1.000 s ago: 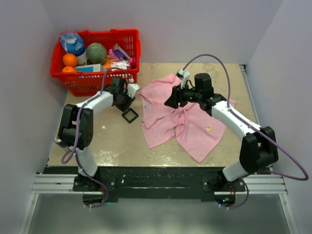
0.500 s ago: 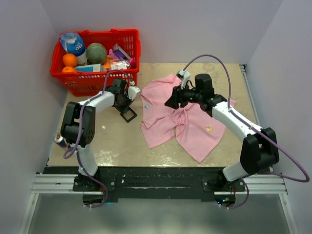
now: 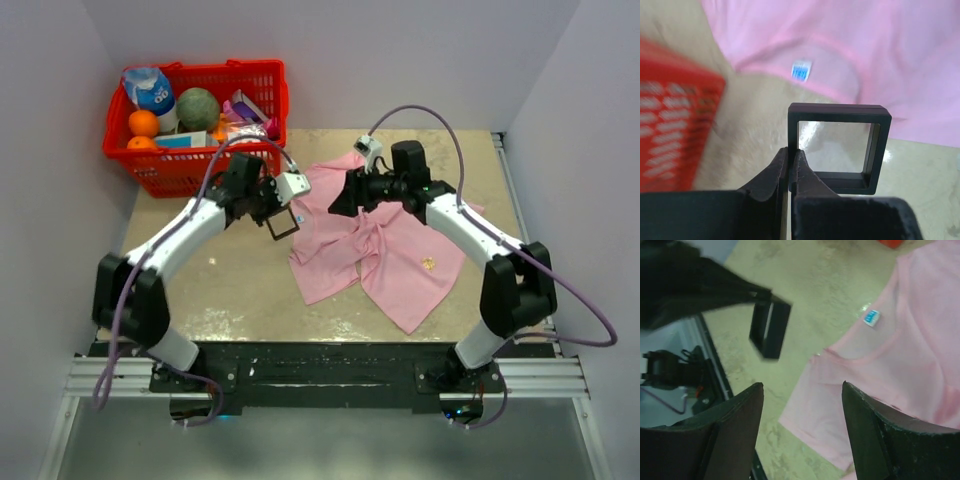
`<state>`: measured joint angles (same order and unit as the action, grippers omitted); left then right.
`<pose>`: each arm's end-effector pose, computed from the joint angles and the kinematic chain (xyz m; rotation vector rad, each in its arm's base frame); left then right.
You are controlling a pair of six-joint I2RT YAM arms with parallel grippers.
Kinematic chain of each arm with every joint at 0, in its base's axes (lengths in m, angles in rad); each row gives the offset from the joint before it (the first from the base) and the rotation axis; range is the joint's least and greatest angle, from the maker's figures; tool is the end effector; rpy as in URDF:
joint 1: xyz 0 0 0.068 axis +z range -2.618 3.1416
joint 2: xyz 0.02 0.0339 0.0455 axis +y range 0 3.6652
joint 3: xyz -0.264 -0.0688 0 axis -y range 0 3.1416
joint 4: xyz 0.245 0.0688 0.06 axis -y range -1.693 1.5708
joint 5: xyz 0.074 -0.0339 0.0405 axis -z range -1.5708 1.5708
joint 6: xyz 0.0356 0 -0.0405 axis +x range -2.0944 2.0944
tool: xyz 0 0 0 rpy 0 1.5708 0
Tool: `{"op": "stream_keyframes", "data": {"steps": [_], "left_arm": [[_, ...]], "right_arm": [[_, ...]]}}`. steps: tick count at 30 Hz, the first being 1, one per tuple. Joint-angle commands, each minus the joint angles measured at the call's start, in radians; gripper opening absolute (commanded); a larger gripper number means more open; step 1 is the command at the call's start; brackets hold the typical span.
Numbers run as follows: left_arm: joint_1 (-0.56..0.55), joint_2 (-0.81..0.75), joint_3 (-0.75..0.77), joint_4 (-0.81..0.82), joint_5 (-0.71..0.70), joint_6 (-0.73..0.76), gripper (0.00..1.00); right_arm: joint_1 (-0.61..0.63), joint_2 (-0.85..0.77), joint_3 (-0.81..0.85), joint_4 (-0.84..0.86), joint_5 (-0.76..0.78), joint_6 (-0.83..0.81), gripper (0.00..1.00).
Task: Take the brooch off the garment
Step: Pick up the brooch box from the center of the board.
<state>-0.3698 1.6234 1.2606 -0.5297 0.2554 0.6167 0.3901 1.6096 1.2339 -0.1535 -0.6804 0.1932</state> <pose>0.3252 -0.1357 0.2618 1.2485 2.0899 -0.2042 0.3318 0.1606 0.2919 -0.6313 2.0498 1.0593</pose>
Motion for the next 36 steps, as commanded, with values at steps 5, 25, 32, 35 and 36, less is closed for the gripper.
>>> {"op": "stream_keyframes", "data": {"steps": [5, 25, 32, 35, 36], "left_arm": [[-0.230, -0.503, -0.438, 0.512, 0.045, 0.573, 0.00], [-0.379, -0.611, -0.869, 1.320, 0.153, 1.075, 0.00], [-0.408, -0.629, -0.873, 1.268, 0.122, 1.058, 0.00], [-0.411, -0.628, -0.869, 1.255, 0.127, 1.045, 0.00], [-0.412, -0.631, -0.865, 1.242, 0.130, 1.042, 0.00]], "right_arm": [[-0.043, 0.251, 0.201, 0.068, -0.539, 0.401, 0.61], [-0.019, 0.372, 0.220, 0.072, -0.907, 0.591, 0.38], [0.015, 0.314, 0.211, -0.008, -0.920, 0.529, 0.38], [0.010, 0.309, 0.213, -0.004, -0.921, 0.534, 0.33], [0.006, 0.314, 0.213, -0.004, -0.918, 0.541, 0.31]]}}
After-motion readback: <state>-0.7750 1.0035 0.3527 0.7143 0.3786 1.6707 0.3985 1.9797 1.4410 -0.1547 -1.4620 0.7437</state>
